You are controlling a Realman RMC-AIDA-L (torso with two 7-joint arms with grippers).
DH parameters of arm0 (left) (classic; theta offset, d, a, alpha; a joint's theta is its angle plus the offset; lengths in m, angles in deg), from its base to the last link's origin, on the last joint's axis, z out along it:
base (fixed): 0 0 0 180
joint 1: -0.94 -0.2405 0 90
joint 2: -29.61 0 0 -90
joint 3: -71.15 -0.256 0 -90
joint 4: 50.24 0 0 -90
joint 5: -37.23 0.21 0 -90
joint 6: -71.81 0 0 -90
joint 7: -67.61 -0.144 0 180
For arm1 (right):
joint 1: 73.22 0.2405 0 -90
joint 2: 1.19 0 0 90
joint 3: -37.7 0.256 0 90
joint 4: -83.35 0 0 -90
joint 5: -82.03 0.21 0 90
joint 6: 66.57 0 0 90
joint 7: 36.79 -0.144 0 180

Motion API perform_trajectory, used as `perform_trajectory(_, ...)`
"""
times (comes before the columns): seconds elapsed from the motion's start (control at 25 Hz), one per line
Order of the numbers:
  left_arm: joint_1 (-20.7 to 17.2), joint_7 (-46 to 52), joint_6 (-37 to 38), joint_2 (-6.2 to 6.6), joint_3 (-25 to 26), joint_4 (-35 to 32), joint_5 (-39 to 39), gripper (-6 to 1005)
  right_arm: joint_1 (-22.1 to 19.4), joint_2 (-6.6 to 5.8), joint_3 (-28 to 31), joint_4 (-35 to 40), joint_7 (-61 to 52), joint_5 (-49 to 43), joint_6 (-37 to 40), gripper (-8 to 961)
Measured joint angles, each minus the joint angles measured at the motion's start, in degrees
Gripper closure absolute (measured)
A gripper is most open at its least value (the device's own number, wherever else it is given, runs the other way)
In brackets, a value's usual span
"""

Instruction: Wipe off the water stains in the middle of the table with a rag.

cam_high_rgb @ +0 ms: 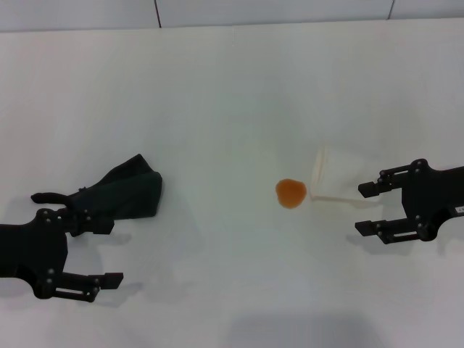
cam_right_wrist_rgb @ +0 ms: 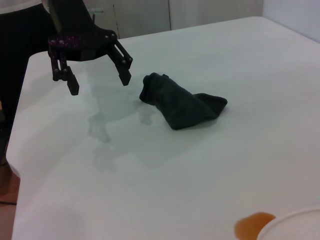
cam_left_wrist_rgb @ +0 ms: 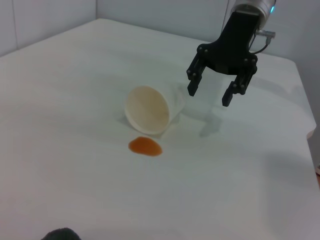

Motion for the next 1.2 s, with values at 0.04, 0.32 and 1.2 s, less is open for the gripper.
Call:
perform_trajectory(0.04, 0.0, 0.0, 0.0, 0.0, 0.0, 0.0, 0.0, 125, 0.0, 0.0, 0.0, 0.0, 0.0, 0.0, 0.0, 337)
perform_trajectory(0.32, 0.0, 0.0, 0.0, 0.0, 0.0, 0.0, 0.0, 125, 0.0, 0.0, 0.2, 0.1, -0.2, 0.8, 0.0, 336)
perform_trajectory(1.2, 0.6, -0.1, 0.1, -0.07, -0.4, -0.2, 0.4, 125, 4.2, -0.49, -0.1, 6.0, -9.1, -3.5, 0.7, 80)
